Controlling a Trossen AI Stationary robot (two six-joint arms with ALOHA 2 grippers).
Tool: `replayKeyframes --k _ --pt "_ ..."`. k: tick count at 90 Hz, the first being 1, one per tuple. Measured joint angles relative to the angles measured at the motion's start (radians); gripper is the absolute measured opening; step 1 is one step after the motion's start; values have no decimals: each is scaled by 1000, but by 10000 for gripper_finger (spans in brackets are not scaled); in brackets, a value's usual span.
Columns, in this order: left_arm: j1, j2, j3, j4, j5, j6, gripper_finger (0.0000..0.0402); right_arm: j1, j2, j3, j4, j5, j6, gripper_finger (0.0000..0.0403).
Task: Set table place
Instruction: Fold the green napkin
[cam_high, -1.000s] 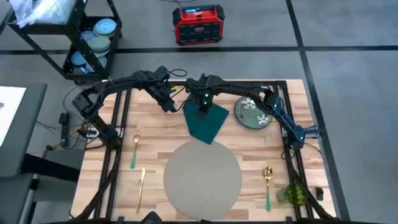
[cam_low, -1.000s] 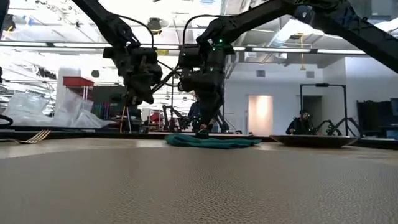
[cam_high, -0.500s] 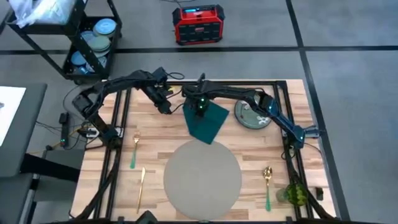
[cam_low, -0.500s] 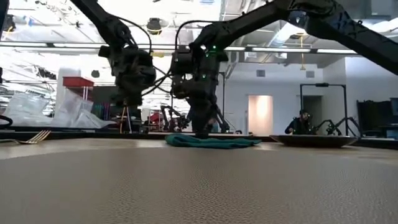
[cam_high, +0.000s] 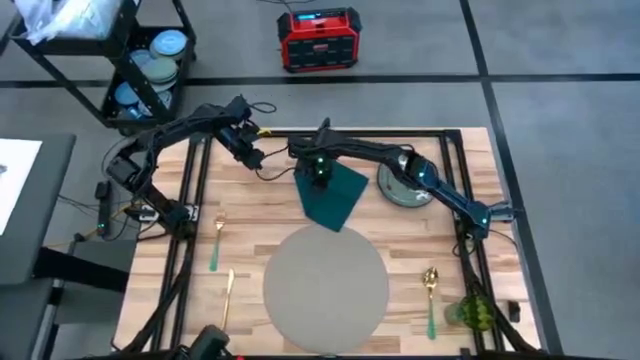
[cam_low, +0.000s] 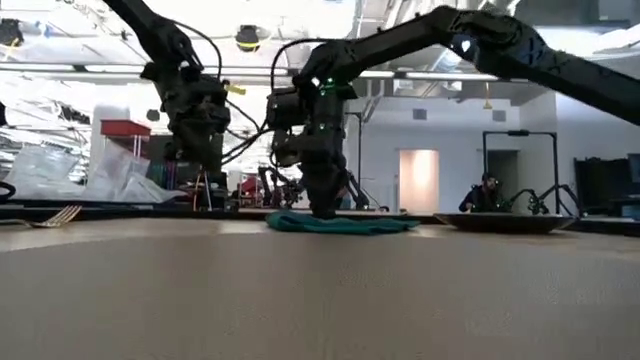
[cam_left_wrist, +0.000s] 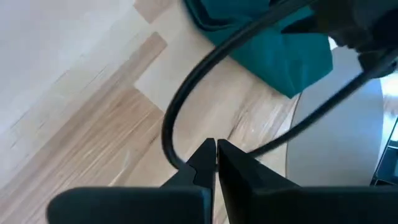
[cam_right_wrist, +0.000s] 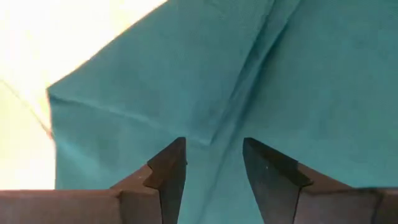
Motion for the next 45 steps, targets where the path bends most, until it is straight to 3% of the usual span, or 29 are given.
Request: replayKeyframes --k 30,45 --pt "-12 0 0 7 5 -28 0 -8 -8 8 -54 6 -40 148" --pt "-70 0 0 78 7 -64 0 -40 -52 7 -253 62 -33 146"
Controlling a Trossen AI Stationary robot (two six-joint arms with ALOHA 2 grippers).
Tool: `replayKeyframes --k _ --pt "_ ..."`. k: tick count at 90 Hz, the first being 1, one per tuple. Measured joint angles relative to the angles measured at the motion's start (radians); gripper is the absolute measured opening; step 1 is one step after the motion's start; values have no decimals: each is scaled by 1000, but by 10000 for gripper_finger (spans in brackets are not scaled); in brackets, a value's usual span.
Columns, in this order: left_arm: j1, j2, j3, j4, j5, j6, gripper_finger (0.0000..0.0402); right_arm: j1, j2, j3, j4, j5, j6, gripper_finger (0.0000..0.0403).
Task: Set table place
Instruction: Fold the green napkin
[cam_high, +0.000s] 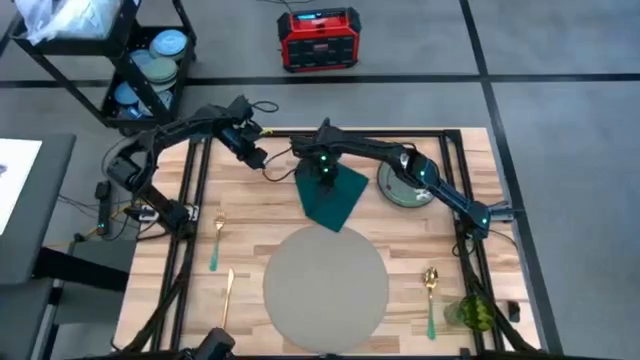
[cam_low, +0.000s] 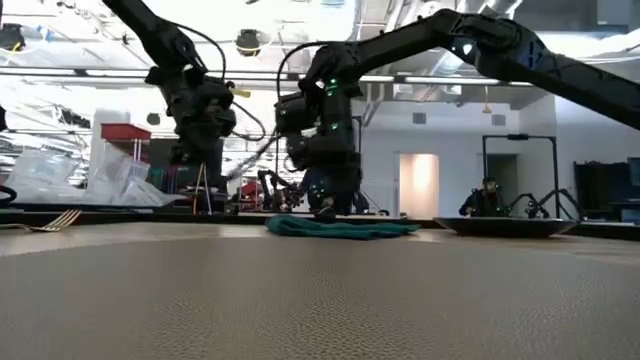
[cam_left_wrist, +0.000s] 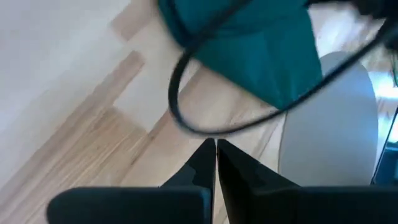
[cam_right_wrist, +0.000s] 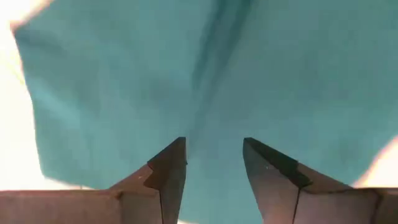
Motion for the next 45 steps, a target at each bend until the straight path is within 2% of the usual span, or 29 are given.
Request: replayKeyframes --k 5,15,31,45 --pt "-33 0 0 22 1 -5 0 -23 -39 -6 -28 33 8 140" --pt "-105 0 0 79 1 -18 0 -75 -115 -24 30 68 12 114" --pt "-172 0 0 190 0 -110 0 -111 -104 -27 31 64 2 16" --pt "-225 10 2 313 -34 -157 0 -108 -113 -25 63 65 -34 2"
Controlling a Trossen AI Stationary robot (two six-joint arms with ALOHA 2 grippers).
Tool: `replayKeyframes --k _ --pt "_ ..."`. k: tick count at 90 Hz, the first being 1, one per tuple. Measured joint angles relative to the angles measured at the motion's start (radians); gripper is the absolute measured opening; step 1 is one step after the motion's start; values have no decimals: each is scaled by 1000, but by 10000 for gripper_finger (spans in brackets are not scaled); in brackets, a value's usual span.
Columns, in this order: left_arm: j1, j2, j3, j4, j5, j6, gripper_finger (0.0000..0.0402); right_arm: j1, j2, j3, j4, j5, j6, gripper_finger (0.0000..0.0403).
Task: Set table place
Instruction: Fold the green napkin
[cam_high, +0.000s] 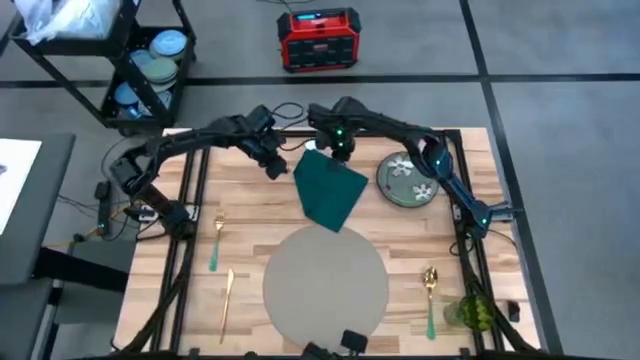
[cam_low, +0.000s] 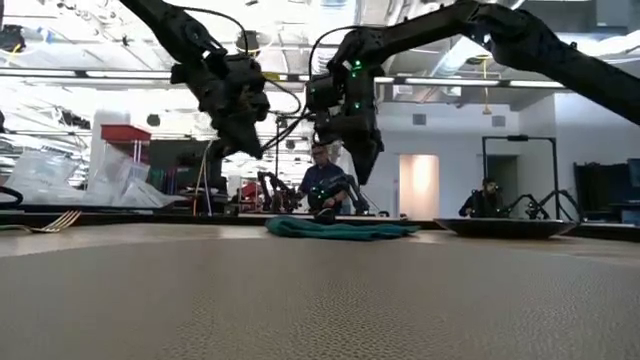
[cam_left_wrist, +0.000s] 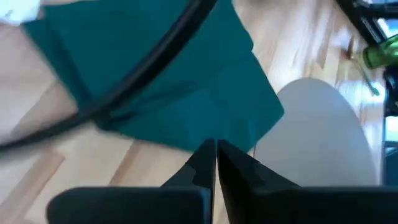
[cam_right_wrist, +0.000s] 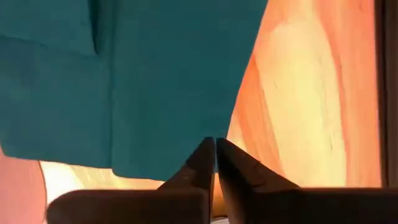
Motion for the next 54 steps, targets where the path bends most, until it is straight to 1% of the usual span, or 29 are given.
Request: replayKeyframes --k 5,12,17,29,40,46,54 --pt "-21 3 -1 5 -13 10 0 -3 -4 0 -13 -3 -5 1" --pt "-60 22 1 38 -19 45 0 -22 -7 0 -34 -64 -40 0" --pt "-88 38 0 34 -20 65 0 -40 -7 0 -51 -87 -48 0" --pt "-166 88 -1 95 -16 138 0 -88 -26 0 -58 -93 -53 0" --pt "-197 140 -1 148 -20 186 0 -149 -92 1 -66 -94 -83 0" --pt "-196 163 0 172 -48 216 0 -195 -139 1 -52 -94 -82 0" --pt "-195 195 38 103 -64 322 1 -252 -218 1 -27 -97 -66 0"
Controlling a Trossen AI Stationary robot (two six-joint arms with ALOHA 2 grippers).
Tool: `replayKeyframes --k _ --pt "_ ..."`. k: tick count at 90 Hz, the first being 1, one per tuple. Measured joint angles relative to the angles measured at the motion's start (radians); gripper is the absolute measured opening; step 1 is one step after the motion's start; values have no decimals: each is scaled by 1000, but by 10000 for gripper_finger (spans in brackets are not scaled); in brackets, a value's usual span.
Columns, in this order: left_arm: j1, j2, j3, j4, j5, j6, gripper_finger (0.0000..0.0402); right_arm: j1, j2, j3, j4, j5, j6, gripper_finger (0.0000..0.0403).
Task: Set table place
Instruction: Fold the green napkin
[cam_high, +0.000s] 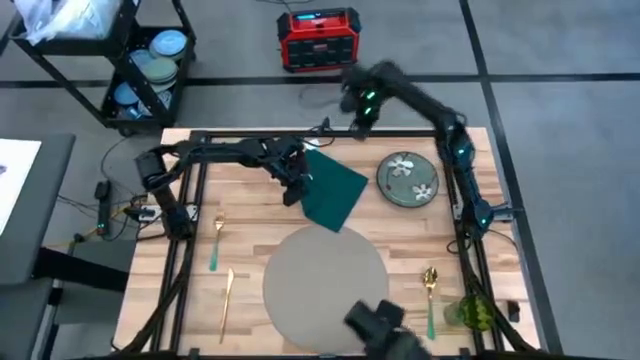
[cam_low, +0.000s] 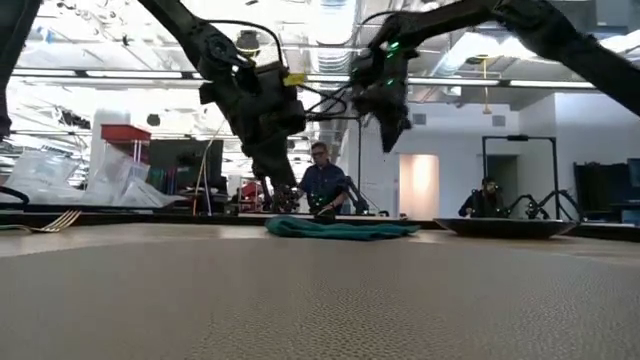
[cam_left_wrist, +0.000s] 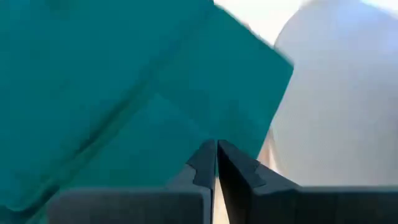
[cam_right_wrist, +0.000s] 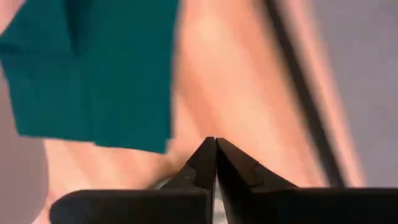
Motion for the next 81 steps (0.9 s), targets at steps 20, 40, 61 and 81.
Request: replayKeyframes --k 20,40,61,81 --pt "1 97 245 -229 -155 256 35 -81 -173 2 8 -82 2 13" --pt "21 335 508 -498 -155 343 79 -98 -276 2 -10 -81 0 55" --pt "24 393 607 -603 -188 455 118 -95 -315 1 -47 -80 -11 62" --pt "26 398 582 -643 -185 501 123 -95 -312 1 -53 -78 -23 63"
